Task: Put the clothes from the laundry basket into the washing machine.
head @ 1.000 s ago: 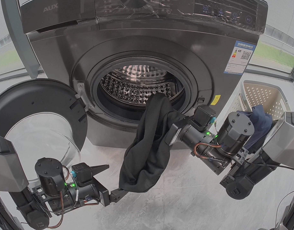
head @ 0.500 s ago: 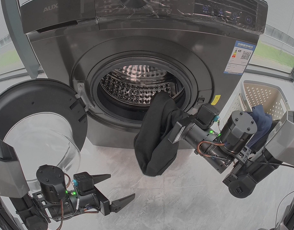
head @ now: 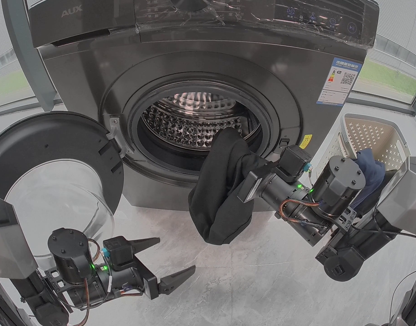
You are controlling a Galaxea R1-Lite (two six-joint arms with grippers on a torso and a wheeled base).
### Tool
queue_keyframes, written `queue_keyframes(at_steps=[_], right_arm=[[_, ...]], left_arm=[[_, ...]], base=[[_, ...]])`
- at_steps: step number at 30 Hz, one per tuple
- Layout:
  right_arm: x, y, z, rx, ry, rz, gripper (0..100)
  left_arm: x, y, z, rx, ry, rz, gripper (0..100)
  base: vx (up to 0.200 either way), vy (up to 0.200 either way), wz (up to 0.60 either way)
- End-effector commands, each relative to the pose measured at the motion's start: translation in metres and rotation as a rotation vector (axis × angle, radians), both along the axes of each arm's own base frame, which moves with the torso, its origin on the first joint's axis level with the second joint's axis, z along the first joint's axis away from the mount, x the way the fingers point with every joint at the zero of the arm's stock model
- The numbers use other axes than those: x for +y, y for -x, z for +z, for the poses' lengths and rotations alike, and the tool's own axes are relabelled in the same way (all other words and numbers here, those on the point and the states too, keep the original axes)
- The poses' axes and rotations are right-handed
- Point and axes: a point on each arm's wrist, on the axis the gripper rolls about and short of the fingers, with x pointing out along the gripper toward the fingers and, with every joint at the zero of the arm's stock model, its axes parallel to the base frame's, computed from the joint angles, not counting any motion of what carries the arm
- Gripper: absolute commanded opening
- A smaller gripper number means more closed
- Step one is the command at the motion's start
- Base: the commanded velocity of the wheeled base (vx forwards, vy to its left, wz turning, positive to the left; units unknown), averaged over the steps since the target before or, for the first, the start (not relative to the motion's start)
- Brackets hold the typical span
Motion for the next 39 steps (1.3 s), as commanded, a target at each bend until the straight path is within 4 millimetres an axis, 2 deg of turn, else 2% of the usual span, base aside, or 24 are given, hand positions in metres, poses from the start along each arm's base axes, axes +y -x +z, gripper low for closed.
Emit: queue_keyframes(at_steps=[1, 4, 6, 13, 21, 27, 39], right_arm=[[0.001, 0.002, 0.003, -0.008, -0.003, 0.006, 0], [0.002, 0.003, 0.001, -0.002, 0.002, 0.011, 0], [0.005, 0.004, 0.001, -0.004, 0.001, 0.019, 0], [0.011, 0.010, -0.002, 0.005, 0.007, 0.042, 0], [0.017, 0.014, -0.006, 0.016, 0.012, 0.053, 0], [0.021, 0.022, -0.009, 0.028, 0.021, 0.074, 0], [0.025, 0.034, -0.014, 0.051, 0.034, 0.109, 0]], left_arm=[[-0.005, -0.007, 0.028, -0.107, 0.101, 0.000, 100], [-0.012, -0.015, 0.024, -0.102, 0.098, -0.003, 100], [-0.027, -0.030, 0.016, -0.103, 0.088, -0.007, 100], [-0.051, -0.068, 0.017, -0.162, 0.141, -0.005, 100], [-0.063, -0.073, 0.023, -0.193, 0.172, -0.028, 100], [-0.070, -0.084, 0.022, -0.202, 0.188, -0.018, 100], [-0.083, -0.106, 0.002, -0.193, 0.178, 0.005, 100]], base=[[0.000, 0.000, 0.00], [0.000, 0.000, 0.00], [0.000, 0.000, 0.00], [0.000, 0.000, 0.00], [0.000, 0.000, 0.00], [0.000, 0.000, 0.00], [0.000, 0.000, 0.00]])
